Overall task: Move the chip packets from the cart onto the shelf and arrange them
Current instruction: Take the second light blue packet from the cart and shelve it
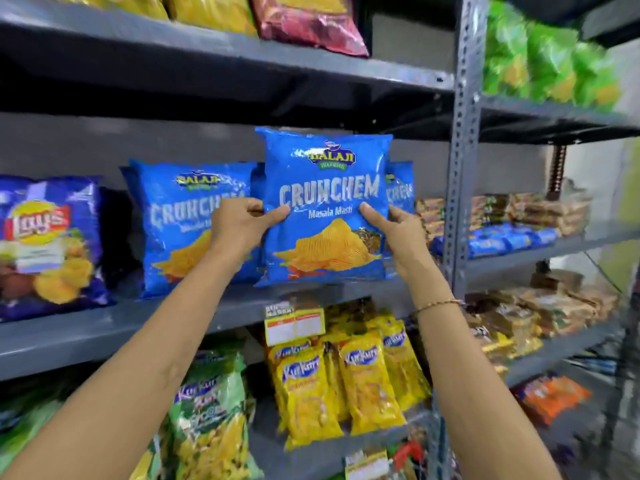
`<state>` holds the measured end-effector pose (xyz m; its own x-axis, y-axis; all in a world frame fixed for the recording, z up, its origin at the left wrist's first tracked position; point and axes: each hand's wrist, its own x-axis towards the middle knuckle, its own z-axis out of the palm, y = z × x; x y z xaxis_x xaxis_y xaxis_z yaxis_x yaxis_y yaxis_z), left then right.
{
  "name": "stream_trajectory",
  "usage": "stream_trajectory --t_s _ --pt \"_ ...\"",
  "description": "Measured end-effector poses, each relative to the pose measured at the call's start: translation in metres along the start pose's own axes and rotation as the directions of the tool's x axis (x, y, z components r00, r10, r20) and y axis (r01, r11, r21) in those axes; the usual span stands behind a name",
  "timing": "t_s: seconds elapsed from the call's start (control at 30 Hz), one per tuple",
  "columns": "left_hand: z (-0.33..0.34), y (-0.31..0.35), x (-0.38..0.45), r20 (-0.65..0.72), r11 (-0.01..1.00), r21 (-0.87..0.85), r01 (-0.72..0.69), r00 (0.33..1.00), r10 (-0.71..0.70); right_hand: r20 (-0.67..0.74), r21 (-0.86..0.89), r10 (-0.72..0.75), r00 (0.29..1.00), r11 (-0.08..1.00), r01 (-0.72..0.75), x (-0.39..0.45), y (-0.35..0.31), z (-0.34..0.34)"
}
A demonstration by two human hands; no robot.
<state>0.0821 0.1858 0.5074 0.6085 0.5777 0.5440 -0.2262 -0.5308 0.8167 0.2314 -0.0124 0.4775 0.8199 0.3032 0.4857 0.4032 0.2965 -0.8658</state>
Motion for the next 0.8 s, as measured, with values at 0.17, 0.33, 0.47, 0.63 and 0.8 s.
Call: stream_trajectory --t_s 0.17,0.33,0.47,0.63,0.8 --pt "0.014 -0.009 0.022 -0.070 0.997 0.059 0.046 0.997 -0.042 0.023 -0.026 0.055 0.998 0.998 -0.055 0.041 0.019 0.014" --pt "0.038 -0.019 0.038 -0.051 0.994 0.042 0.100 0.994 -0.097 -0.023 0.010 0.083 0.996 0.997 -0.082 0.052 0.021 0.022" --pt "0.050 -0.024 0.045 -0.018 0.986 0.117 0.122 0.993 -0.120 -0.043 -0.044 0.104 0.994 0.993 -0.106 0.070 0.039 0.021" --pt "0.055 -0.035 0.048 -0.062 0.971 0.191 0.147 0.989 -0.137 -0.041 -0.081 0.048 0.998 0.995 -0.051 0.071 0.050 0.026" --pt "0.059 -0.045 0.046 -0.072 0.951 0.289 0.110 0.993 -0.093 -0.112 -0.115 -0.053 0.992 0.993 0.040 0.062 0.069 0.033"
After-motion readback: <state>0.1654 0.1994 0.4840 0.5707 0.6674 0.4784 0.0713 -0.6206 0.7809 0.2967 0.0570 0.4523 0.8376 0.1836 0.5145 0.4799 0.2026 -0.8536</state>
